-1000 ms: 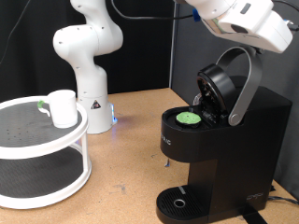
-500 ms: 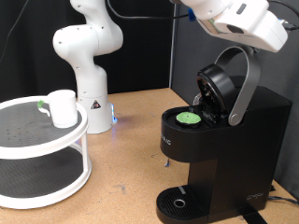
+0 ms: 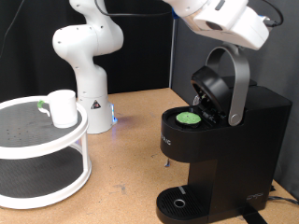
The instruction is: Make a cup of coffee with the keurig machine
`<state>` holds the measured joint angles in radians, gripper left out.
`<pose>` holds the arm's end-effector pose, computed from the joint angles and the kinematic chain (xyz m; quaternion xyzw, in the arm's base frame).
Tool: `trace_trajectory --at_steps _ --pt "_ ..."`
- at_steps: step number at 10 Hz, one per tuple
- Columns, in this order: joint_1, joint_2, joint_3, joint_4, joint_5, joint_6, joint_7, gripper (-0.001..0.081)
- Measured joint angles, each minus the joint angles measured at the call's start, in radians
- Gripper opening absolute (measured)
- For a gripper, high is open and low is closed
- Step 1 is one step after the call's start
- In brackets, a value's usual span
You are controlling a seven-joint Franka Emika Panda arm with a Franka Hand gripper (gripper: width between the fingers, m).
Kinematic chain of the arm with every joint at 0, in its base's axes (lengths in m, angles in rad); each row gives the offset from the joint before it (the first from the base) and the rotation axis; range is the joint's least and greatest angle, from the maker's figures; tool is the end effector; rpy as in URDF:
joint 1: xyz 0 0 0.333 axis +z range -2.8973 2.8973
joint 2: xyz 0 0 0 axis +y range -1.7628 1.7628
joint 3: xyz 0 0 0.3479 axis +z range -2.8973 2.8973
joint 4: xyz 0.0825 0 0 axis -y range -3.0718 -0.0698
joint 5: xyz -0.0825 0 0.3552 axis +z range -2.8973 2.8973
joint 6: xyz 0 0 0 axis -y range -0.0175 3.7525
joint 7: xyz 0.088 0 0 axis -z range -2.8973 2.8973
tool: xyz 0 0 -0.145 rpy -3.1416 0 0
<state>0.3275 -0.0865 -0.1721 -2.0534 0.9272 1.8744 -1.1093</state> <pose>0.4838 0.1641 0.5153 -0.8086 -0.4029 -0.1575 0.3988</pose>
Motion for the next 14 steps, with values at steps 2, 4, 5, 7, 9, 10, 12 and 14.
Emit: trace_trajectory --at_steps 2,4,5,7,9,10,12,14 --pt "-0.016 -0.001 -0.010 -0.001 -0.036 -0.002 0.013 0.0001" --pt "-0.032 0.000 -0.021 -0.006 -0.072 -0.014 0.015 0.0001" --pt "-0.036 0.003 -0.028 -0.013 -0.078 -0.018 0.011 0.0001" --pt "-0.046 0.002 -0.039 -0.021 -0.079 -0.030 -0.008 0.0001" --pt "-0.053 0.002 -0.050 -0.025 -0.079 -0.049 -0.040 0.0001" --pt "-0.057 0.002 -0.056 -0.025 -0.079 -0.064 -0.054 0.0001" --pt "-0.064 -0.003 -0.065 -0.025 -0.079 -0.084 -0.077 0.0001" --pt "-0.071 -0.009 -0.072 -0.025 -0.079 -0.091 -0.082 0.0001"
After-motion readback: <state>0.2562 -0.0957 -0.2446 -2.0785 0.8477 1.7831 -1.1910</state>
